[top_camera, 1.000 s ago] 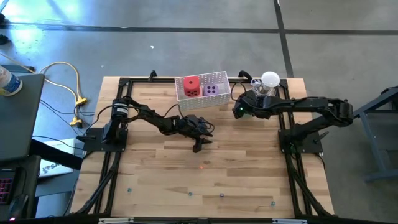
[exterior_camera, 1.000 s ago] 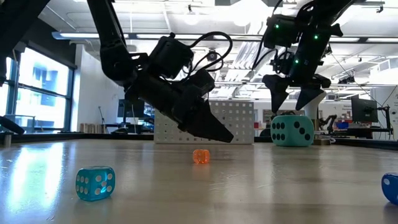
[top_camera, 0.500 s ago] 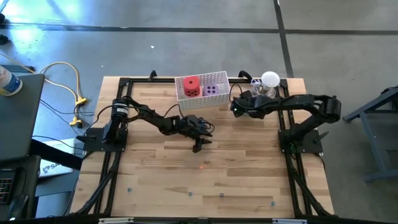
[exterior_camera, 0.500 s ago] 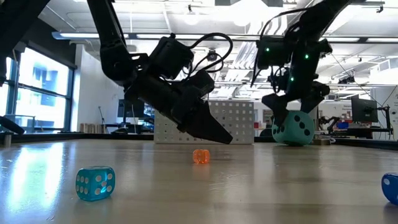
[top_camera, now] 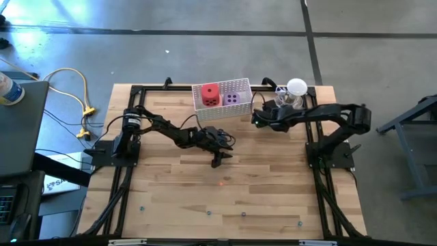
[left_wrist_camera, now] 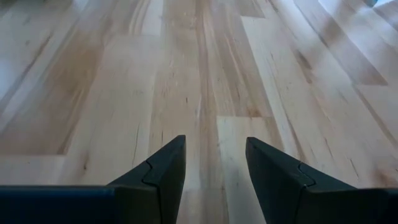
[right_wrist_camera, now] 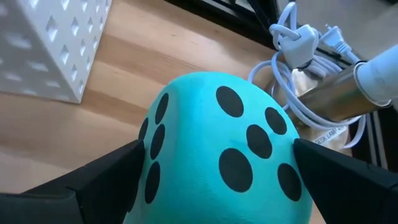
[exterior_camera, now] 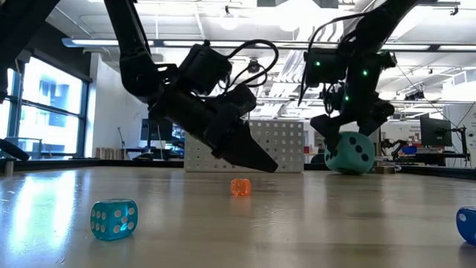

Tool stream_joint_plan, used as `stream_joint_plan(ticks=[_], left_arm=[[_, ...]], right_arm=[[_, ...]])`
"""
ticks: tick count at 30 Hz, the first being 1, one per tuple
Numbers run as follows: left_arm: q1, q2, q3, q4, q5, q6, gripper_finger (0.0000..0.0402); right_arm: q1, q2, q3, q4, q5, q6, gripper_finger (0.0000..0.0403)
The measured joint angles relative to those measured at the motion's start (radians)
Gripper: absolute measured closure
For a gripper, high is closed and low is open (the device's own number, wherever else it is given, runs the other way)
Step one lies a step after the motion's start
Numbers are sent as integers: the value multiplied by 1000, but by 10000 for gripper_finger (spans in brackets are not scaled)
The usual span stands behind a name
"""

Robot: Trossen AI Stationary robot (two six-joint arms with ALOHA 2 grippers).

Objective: Pick & Place Dice
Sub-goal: Put the large blue dice into the white bin

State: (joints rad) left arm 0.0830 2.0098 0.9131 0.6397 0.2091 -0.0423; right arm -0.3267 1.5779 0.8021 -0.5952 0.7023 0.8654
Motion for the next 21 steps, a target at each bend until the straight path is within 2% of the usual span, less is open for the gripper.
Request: stream_joint_plan(ticks=[3,7,13,18,21], left_arm=[[0,0,0,-16,0,0,238],[0,0,0,-19,0,8,238],[0,0,0,-18,0,7,238],[0,0,0,-19,0,-8,238],[0,0,0,-28,3,-8,238]], right_arm=[[37,4,-2,-4,53,8,4],[73,4,-4,-8,74,15,4],[65,0,-2,-5,23,26,4],[51,73,4,-12,43,37,16],[55,146,8,24,119,50,32]])
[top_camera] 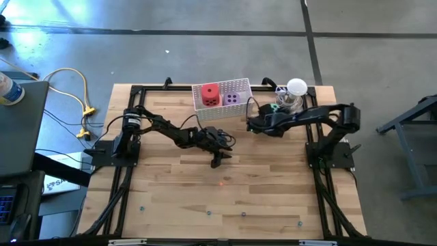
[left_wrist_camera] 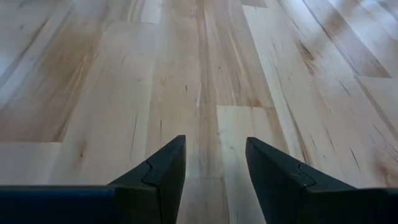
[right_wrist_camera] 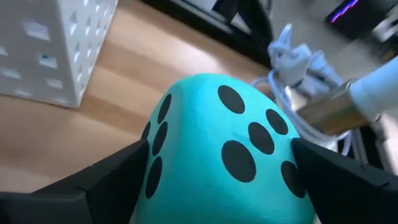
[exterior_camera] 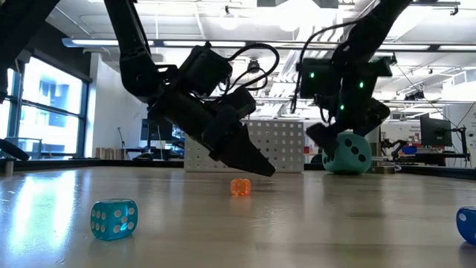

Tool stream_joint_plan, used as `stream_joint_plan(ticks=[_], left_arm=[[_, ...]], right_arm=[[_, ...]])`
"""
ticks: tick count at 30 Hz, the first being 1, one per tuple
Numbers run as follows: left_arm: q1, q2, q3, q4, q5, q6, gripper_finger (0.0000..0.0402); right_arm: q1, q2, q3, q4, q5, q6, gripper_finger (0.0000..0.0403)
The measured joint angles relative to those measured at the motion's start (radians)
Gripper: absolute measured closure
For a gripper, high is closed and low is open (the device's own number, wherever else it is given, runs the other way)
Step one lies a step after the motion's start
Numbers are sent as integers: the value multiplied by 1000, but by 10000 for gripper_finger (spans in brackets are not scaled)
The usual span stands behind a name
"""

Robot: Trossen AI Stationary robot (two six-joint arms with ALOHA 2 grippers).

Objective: Pick & Place Dice
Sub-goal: Put the large blue dice into the white bin

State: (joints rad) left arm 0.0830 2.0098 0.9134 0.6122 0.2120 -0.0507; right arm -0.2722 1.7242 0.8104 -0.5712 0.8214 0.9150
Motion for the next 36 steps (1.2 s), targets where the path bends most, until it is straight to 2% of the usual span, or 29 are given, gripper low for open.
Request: stream_joint_plan(ticks=[4,8,26,33,36], left_arm=[[0,0,0,-11,6,-3,238],[0,0,0,-13,6,-3,238],[-2,0,0,-14,6,-3,238],[-2,0,0,-14,7,-14,238],[-2,-9,0,-14,54,-42,238]], right_arm=[[19,84,-4,61,140,1,58],[38,108,-9,81,178,12,86],[128,101,-11,11,166,59,88],[162,21,-9,-31,65,47,96],[186,-43,-10,-52,21,61,104]])
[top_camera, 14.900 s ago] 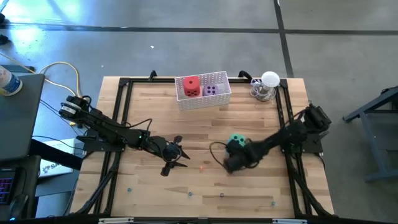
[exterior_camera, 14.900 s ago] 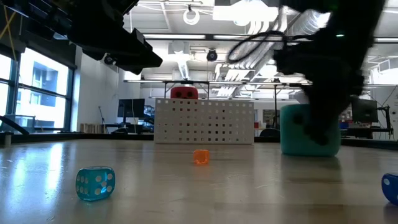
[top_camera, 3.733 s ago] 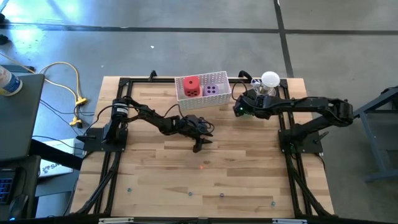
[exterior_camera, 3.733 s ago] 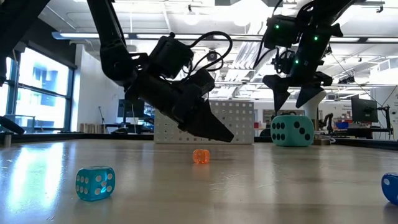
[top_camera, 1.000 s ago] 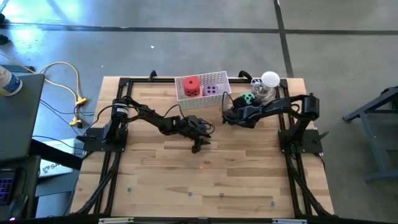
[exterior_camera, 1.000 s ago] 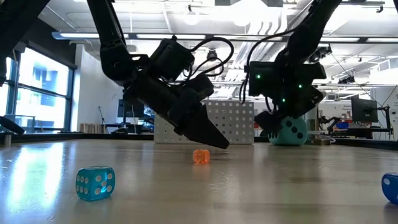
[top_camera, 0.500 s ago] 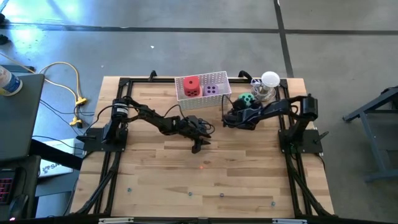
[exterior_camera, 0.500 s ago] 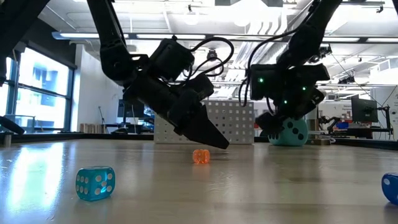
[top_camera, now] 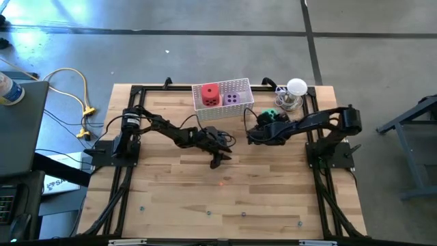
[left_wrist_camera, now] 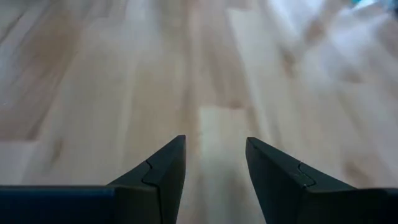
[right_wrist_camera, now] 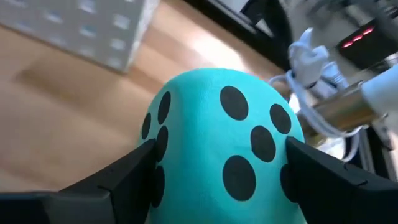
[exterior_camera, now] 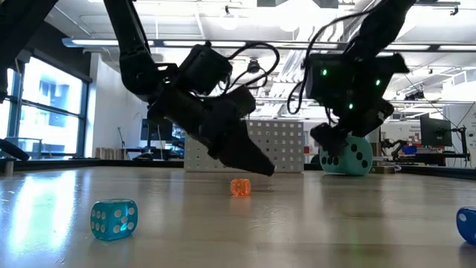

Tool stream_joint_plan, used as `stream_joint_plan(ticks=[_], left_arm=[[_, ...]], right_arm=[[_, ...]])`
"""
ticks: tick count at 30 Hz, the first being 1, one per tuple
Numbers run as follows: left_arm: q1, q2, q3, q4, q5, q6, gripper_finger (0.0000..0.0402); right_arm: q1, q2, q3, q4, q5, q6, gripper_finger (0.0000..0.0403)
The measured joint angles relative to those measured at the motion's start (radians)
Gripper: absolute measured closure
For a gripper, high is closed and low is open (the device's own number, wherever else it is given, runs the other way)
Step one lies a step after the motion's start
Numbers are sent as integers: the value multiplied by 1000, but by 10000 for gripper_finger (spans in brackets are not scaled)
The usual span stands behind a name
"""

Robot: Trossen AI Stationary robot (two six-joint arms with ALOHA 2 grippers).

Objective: Pick & Place Dice
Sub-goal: Put the large blue dice into the white bin

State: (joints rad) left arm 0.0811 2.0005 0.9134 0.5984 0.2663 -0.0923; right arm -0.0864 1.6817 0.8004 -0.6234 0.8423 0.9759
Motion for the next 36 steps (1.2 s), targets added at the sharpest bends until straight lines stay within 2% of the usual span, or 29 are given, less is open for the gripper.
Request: stream_joint_plan(ticks=[5,9,15,21,24,28,36], left_arm=[[-1,-33,0,1,59,-19,238],[-11,-53,0,-2,60,-21,238],[-33,-71,0,-29,61,-16,238],[-40,-121,0,-86,60,-10,238],[-40,-182,0,-192,78,9,238],[-40,-315,-1,-425,95,70,238],[-44,-586,0,-772,8,88,238]], right_arm=[[44,-108,0,1,-96,16,114],[84,-170,-1,13,-134,15,125],[153,-247,30,44,-108,-35,140],[187,-307,98,203,-64,-228,162],[168,-322,118,301,-42,-359,173],[110,-320,154,375,-46,-492,181],[-55,-311,161,597,-170,-663,196]])
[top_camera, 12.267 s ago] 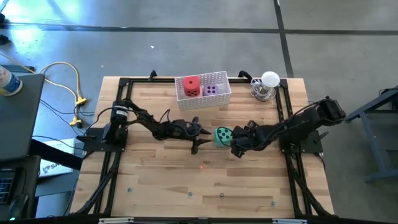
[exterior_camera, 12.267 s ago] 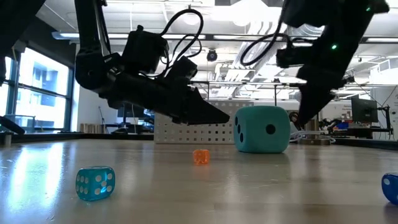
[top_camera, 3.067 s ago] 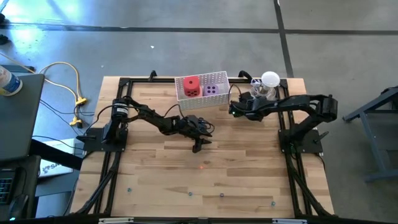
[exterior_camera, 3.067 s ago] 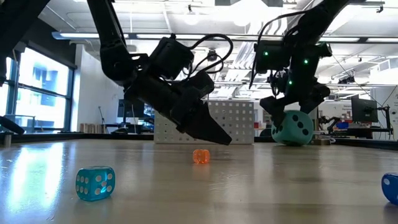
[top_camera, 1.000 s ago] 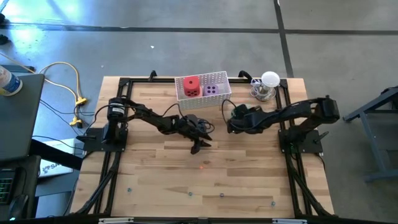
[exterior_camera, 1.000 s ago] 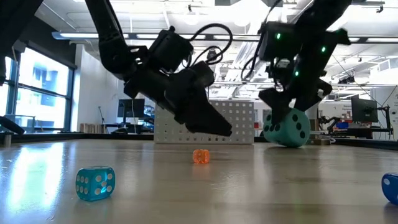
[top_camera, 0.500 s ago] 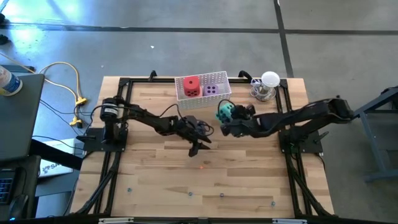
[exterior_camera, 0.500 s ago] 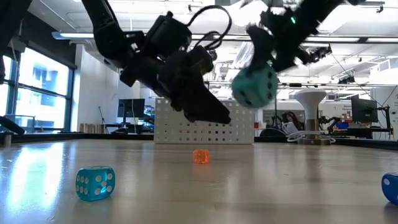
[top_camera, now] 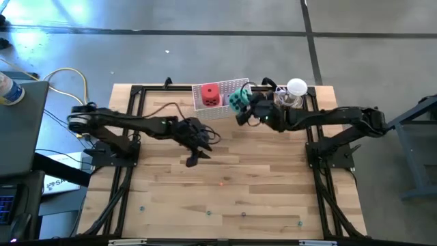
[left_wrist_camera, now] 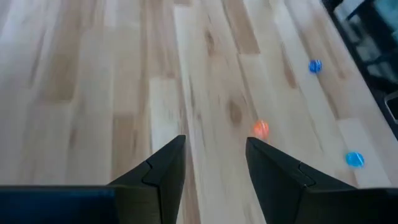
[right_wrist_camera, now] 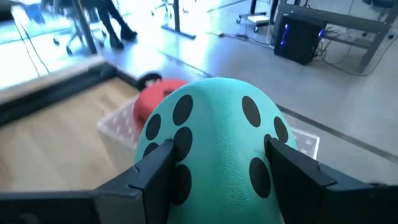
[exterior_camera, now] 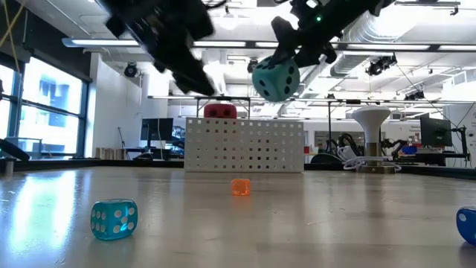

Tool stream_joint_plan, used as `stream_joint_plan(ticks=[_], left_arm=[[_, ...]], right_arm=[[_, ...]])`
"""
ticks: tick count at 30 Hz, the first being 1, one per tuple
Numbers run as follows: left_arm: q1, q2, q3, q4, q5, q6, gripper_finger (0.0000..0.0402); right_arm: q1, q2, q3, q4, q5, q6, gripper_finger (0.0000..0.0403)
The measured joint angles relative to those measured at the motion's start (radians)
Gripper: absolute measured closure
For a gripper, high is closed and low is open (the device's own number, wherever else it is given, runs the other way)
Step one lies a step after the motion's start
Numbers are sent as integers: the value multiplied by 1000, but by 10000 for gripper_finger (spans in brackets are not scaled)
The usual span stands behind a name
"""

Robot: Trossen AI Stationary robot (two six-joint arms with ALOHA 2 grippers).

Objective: Pick & Place Dice
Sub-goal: Put the large blue dice into the white bin

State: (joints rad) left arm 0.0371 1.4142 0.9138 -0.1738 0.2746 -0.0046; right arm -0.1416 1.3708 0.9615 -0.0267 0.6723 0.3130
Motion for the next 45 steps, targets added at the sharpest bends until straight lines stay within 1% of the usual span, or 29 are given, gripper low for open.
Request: stream_joint_plan(ticks=[5,8,11,17,20,23,24,25,27,29,30,31,32,36,39,45], left_arm=[[-2,-180,0,-191,-107,-1,238],[-1,-274,0,-248,-181,-12,238],[-1,-344,0,-279,-219,-12,238],[-1,-409,0,-356,-285,-25,238],[-1,-419,0,-392,-306,-47,238],[-1,-419,0,-413,-307,-67,238],[-1,-419,-1,-421,-307,-72,238],[-2,-419,-1,-422,-307,-76,238],[-7,-419,-1,-428,-307,-83,238],[-11,-419,-1,-429,-307,-95,238],[-13,-419,-1,-428,-307,-99,238],[-17,-419,-1,-429,-307,-101,238],[-20,-419,-1,-429,-307,-102,238],[-35,-419,-1,-428,-307,-106,238],[-42,-419,-1,-428,-307,-109,238],[-58,-419,-1,-428,-307,-119,238]], right_arm=[[-95,29,1,73,-107,-4,201],[-142,76,1,116,-148,0,202],[-181,134,1,160,-174,22,203],[-223,221,1,287,-195,24,206],[-241,250,0,318,-255,31,206],[-256,258,0,309,-255,87,205],[-259,258,0,307,-247,102,189],[-260,258,0,308,-240,110,163],[-258,258,0,307,-224,111,103],[-253,258,0,308,-232,110,48],[-252,258,0,309,-239,110,29],[-252,258,0,310,-249,110,19],[-252,258,0,311,-259,110,18],[-241,257,0,311,-253,96,49],[-227,257,0,329,-253,50,66],[-183,253,0,383,-252,-2,73]])
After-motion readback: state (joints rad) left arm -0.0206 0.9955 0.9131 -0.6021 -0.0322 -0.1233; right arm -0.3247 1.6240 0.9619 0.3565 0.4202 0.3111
